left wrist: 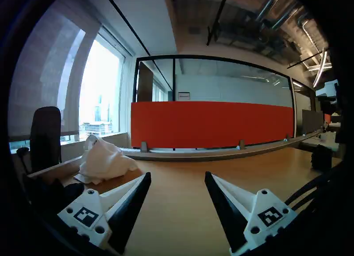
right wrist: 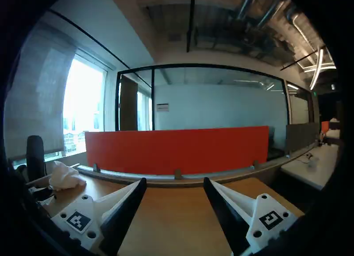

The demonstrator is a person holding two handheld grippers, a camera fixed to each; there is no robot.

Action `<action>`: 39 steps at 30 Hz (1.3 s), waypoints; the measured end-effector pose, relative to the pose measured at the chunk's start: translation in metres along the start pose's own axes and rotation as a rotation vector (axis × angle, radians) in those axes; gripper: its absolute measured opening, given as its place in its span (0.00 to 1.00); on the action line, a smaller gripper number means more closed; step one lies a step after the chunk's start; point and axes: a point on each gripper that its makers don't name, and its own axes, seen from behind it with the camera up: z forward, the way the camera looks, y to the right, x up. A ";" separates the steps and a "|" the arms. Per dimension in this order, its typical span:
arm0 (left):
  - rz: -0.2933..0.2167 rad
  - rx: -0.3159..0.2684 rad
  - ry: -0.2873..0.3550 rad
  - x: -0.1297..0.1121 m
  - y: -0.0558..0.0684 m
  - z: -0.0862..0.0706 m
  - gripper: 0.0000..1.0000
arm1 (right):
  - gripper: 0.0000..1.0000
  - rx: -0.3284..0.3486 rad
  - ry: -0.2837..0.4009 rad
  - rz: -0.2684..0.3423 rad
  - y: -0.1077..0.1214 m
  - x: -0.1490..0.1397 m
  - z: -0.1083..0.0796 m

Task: Fold towel

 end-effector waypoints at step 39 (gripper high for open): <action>0.008 0.014 -0.013 -0.041 -0.004 -0.002 0.90 | 0.99 -0.006 -0.003 0.006 0.007 -0.017 0.003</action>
